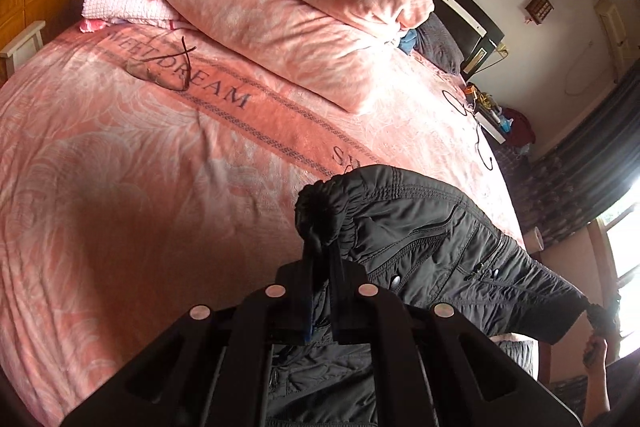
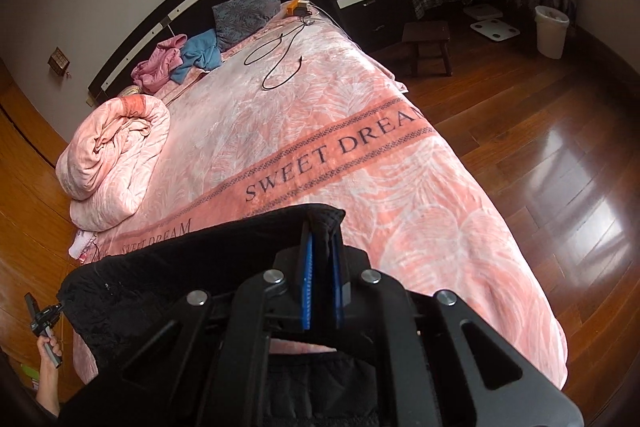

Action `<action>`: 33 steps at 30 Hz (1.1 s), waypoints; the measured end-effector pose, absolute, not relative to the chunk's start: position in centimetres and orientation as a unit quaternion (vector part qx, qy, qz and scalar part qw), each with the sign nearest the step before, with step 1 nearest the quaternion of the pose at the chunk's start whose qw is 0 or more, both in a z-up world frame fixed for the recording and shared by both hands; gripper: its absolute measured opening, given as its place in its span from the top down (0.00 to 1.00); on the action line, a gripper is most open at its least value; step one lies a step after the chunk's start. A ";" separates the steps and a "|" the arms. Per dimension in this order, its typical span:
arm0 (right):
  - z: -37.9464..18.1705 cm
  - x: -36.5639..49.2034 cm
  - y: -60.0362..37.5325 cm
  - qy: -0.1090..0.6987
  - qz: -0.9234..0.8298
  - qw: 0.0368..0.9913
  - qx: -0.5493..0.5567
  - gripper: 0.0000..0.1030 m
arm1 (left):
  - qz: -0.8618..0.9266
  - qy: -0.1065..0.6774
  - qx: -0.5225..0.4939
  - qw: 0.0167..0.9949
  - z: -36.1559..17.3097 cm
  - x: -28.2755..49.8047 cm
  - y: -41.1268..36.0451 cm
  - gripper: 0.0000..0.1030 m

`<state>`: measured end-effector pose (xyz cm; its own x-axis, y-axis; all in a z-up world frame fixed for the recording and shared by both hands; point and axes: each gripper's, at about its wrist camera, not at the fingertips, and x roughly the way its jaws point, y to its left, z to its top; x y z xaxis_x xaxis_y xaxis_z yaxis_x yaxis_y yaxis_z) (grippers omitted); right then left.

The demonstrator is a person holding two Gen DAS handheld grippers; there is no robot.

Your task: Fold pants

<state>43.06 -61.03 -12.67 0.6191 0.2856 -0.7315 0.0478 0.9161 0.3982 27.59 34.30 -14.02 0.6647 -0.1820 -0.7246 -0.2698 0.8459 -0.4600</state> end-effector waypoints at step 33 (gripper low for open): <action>-24.8 17.5 -63.6 0.453 -0.043 0.837 0.304 0.47 | 0.113 0.487 -0.238 0.833 -23.9 8.9 34.2 0.84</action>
<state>17.46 -63.64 -24.76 0.5862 0.2028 -0.7844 0.3470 0.8120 0.4693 8.91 34.22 -23.93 0.5009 -0.0437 -0.8644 -0.4190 0.8616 -0.2864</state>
